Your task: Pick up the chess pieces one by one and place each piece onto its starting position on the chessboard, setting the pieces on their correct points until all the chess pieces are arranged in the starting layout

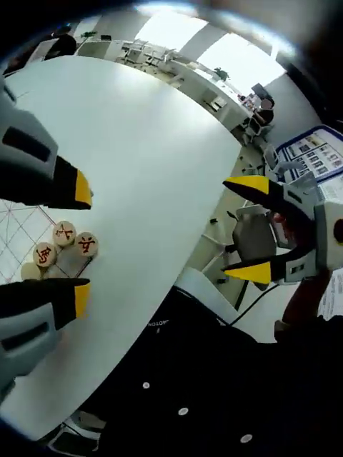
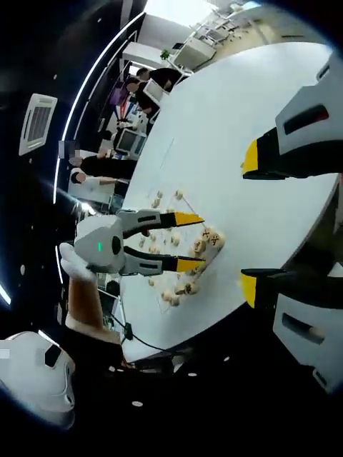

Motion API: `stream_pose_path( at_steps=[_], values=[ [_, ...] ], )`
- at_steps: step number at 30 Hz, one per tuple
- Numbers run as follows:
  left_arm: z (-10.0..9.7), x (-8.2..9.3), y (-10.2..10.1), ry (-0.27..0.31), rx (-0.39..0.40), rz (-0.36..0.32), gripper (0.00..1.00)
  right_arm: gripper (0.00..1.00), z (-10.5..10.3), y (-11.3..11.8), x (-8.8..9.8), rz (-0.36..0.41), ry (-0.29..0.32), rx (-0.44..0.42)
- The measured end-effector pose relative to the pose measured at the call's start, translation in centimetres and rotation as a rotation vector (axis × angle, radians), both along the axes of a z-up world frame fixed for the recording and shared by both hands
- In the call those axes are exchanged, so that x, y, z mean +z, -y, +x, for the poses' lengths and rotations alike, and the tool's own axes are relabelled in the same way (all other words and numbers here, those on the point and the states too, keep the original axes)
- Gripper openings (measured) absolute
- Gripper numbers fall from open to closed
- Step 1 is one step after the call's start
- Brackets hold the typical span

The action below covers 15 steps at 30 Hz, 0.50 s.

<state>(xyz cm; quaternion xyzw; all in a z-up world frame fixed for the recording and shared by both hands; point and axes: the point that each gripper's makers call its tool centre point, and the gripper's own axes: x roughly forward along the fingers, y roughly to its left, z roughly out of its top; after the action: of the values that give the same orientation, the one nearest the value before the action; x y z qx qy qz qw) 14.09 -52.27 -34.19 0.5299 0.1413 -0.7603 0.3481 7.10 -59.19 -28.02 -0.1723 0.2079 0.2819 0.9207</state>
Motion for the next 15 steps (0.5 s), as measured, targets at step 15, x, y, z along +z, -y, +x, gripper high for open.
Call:
stream_pose_path(
  at_steps=[15],
  values=[
    [0.4, -2.3, -0.2, -0.031, 0.003, 0.091, 0.25, 0.50, 0.1, 0.9, -0.4, 0.008, -0.011, -0.028]
  ],
)
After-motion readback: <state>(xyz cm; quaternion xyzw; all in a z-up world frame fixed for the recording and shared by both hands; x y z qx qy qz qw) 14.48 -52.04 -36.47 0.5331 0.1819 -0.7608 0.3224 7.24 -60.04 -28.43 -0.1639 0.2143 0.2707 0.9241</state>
